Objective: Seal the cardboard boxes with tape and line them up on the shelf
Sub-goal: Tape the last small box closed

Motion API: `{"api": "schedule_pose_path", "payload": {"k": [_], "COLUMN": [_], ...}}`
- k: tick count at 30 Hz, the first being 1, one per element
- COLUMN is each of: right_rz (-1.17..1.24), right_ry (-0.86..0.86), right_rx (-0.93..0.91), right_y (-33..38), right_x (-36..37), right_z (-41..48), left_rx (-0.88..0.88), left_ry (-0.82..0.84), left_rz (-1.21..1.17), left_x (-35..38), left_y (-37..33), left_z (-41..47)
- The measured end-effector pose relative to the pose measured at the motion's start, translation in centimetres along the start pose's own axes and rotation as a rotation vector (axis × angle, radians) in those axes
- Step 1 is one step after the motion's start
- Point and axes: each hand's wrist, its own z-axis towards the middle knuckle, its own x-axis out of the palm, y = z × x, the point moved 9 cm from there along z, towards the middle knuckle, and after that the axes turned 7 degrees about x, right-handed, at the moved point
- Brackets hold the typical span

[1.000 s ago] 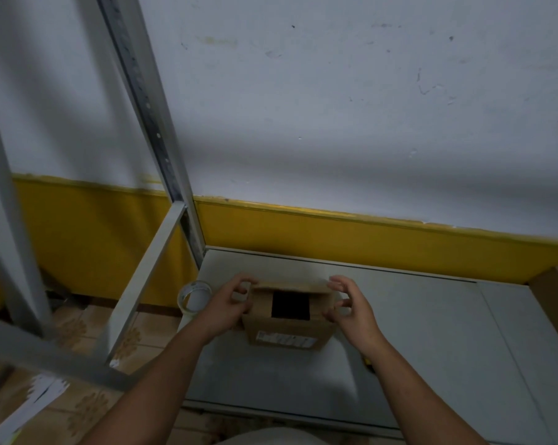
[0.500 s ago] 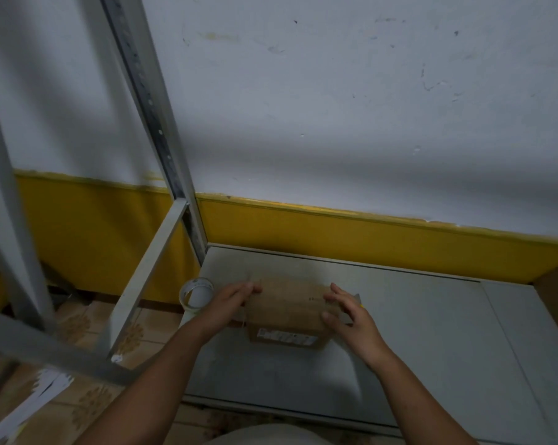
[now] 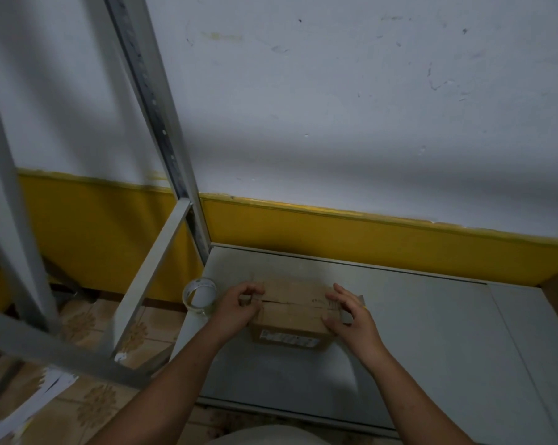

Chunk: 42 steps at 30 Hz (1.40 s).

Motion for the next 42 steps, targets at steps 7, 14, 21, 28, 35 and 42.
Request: {"api": "schedule_pose_path", "payload": {"k": [7, 14, 21, 28, 35, 42], "right_rz": [0.016, 0.024, 0.004, -0.008, -0.028, -0.094], "right_ry": [-0.044, -0.046, -0.069, -0.08, -0.078, -0.105], "right_rx": [-0.014, -0.017, -0.008, -0.034, -0.054, -0.096], "right_y": [0.2, 0.4, 0.7, 2.1, 3.1, 4.3], "right_x": [-0.1, -0.1, -0.2, -0.1, 0.0, -0.5], "right_z": [-0.1, -0.5, -0.8, -1.5, -2.0, -2.2], "left_rx": [0.101, 0.007, 0.019, -0.025, -0.042, 0.236], "left_ry": [-0.033, -0.229, -0.277, -0.135, -0.086, -0.242], "left_rz": [0.01, -0.165, -0.048, 0.658, 0.874, 0.806], "left_x": [0.2, -3.5, -6.3, -9.1, -8.4, -8.6], "left_y": [-0.5, 2.1, 4.5, 9.3, 11.4, 1.3], "left_z": [0.0, -1.2, -0.3, 0.8, 0.9, -0.5]}}
